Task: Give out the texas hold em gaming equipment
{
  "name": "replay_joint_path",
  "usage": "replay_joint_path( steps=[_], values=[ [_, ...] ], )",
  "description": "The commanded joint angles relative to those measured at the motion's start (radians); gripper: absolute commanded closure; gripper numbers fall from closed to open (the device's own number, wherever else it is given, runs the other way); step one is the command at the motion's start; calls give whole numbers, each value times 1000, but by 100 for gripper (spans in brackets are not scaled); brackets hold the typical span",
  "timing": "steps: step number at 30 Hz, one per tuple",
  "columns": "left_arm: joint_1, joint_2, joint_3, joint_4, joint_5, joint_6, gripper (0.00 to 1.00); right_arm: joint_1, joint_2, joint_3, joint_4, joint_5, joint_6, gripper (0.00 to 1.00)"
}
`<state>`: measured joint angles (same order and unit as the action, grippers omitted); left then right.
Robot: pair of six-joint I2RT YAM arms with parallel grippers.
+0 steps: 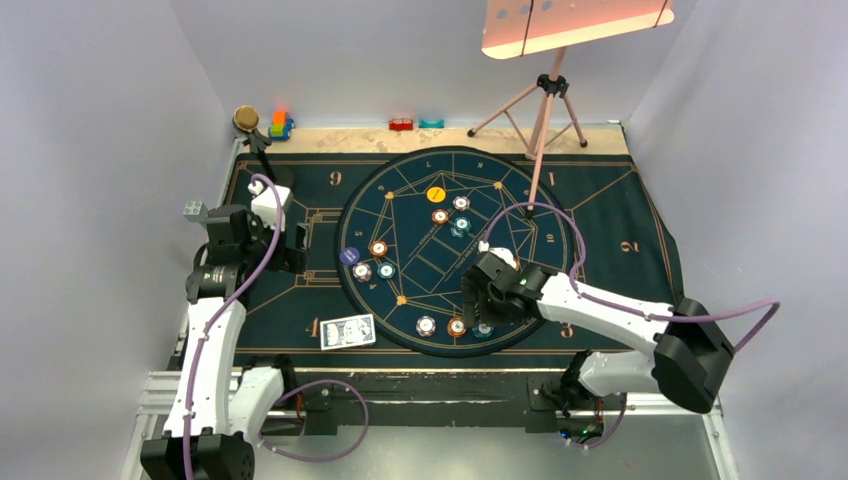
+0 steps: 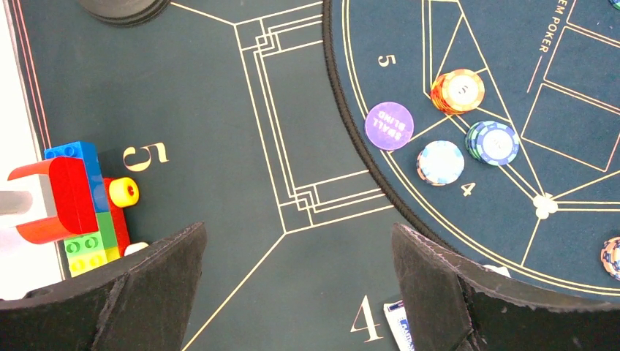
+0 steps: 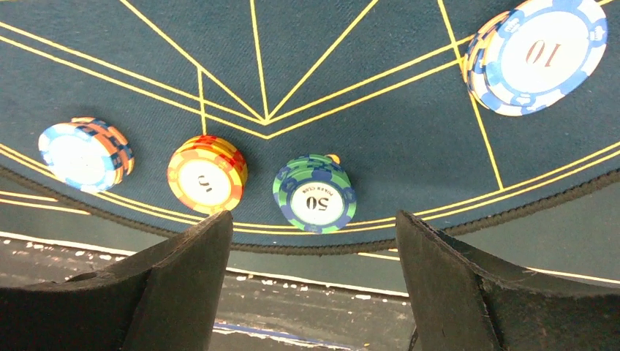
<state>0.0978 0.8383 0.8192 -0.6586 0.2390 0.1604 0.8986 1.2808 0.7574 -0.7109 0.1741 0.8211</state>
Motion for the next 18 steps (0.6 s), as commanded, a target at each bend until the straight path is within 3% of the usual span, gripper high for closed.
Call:
replay_joint_path(
  steps=[1,18],
  values=[
    [7,-16,-6,33,20,9,0,6,-54,-8,-40,38,31,16],
    [8,-21,-4,30,23,8,0,8,57,-66,57,34,14,26]
  ],
)
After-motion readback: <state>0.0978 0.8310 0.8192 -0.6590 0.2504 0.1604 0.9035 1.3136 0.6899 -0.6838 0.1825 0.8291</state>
